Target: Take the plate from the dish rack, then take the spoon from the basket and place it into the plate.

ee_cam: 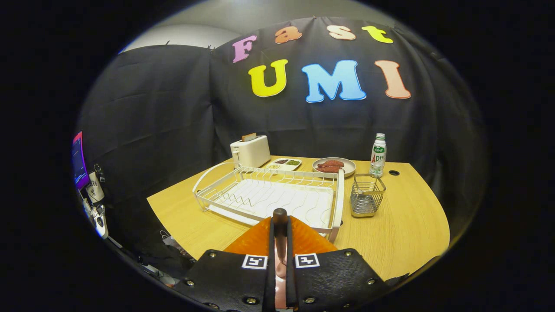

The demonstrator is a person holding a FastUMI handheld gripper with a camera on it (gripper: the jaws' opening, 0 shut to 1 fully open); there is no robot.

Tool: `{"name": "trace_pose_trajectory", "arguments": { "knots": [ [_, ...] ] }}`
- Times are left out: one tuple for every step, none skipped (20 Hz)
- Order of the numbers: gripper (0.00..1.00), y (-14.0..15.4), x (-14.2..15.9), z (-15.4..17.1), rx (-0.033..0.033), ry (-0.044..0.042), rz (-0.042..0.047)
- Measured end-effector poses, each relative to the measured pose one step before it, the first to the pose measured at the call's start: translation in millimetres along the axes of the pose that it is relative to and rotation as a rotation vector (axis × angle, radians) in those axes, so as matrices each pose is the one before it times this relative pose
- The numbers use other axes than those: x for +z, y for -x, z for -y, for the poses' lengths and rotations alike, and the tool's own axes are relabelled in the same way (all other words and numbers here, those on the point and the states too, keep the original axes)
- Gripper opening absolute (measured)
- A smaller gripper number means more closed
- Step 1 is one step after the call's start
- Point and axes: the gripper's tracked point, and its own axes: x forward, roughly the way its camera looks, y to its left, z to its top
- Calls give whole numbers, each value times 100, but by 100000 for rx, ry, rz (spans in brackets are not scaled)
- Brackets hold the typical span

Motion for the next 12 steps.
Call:
{"name": "trace_pose_trajectory", "arguments": {
  "knots": [
    [11, -126, 188, 132, 60, 314, 282],
    [11, 269, 442, 63, 310, 337, 913],
    [11, -59, 403, -28, 300, 581, 737],
    [11, 306, 421, 122, 238, 364, 711],
    [11, 54, 362, 52, 221, -122, 1090],
    [11, 4, 372, -11, 633, -311, 706],
    [11, 108, 216, -161, 627, -182, 590],
    [12, -160, -81, 195, -272, 192, -496],
    [12, 27, -114, 68, 180, -49, -261],
    [12, -31, -19, 43, -285, -84, -105],
    [12, -33, 16, 143, -194, -150, 73],
    [12, 37, 117, -117, 711, -405, 474]
  ]
}}
